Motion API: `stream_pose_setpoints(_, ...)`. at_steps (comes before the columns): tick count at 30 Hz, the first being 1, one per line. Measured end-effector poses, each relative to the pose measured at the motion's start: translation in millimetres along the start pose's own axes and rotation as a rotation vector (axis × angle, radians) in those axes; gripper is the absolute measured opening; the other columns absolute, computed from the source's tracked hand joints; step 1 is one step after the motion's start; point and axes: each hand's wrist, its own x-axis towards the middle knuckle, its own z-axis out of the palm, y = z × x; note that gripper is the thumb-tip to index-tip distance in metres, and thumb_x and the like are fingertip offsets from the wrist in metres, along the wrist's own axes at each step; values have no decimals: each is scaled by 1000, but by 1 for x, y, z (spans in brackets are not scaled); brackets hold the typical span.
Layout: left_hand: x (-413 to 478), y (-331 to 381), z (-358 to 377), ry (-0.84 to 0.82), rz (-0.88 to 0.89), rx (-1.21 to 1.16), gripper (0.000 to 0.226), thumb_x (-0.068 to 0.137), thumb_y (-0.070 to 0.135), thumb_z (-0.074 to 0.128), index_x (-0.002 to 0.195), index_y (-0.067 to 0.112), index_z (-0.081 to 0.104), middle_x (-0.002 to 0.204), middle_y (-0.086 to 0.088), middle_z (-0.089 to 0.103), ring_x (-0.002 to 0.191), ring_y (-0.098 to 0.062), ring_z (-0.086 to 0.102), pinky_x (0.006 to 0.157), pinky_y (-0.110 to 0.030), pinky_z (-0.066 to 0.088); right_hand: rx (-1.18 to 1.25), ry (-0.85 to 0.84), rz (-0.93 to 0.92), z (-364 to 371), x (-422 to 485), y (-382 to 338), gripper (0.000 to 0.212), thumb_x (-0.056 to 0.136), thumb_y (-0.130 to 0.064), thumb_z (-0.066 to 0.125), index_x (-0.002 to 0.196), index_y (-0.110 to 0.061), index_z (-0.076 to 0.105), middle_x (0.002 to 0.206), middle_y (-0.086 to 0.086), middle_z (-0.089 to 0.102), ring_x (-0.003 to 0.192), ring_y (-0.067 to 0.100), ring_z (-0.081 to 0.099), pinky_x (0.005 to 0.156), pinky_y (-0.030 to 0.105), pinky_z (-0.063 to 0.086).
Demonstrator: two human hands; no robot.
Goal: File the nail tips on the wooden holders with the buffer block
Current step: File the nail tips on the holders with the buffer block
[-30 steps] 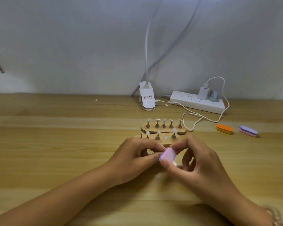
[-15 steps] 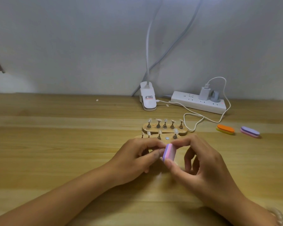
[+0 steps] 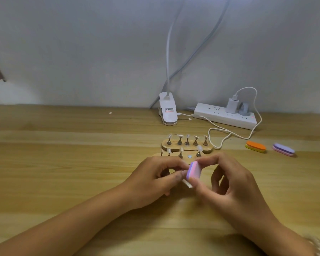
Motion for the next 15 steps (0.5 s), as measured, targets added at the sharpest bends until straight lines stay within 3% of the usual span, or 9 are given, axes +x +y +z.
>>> stream_pose_setpoints(2,0,-1,0,4,-2,17,12,95,10,64,99,16,74,76,5,68,49,-7,53,53,-18,42,20,-49,-25,0,-2,-3,27,76,-46,75,93,-29,65,92,-16,62,59,14,56,51,12,38)
stream_pose_setpoints(5,1,0,1,18,-6,11,7,94,15,68,95,16,75,67,17,64,48,-7,49,50,-21,38,39,20,110,-4,4,6,28,74,-52,71,91,-31,65,94,-20,62,61,15,56,54,16,38)
stream_pose_setpoints(7,0,1,1,21,-2,19,7,93,16,69,92,19,75,64,21,62,48,-6,48,50,-24,37,-29,30,65,-2,2,6,28,75,-52,69,93,-30,63,93,-18,62,62,16,56,55,21,40)
stream_pose_setpoints(9,0,2,1,27,9,47,13,92,14,70,90,25,74,63,21,61,50,-4,48,52,-26,39,-68,-37,-16,1,-1,1,33,74,-56,66,95,-30,61,94,-16,60,64,15,57,54,19,42)
stream_pose_setpoints(15,1,2,2,46,9,51,6,91,17,71,90,21,76,68,24,64,51,-10,47,51,-26,37,-42,9,69,-2,2,7,32,75,-57,69,92,-31,62,92,-19,61,63,17,56,55,22,43)
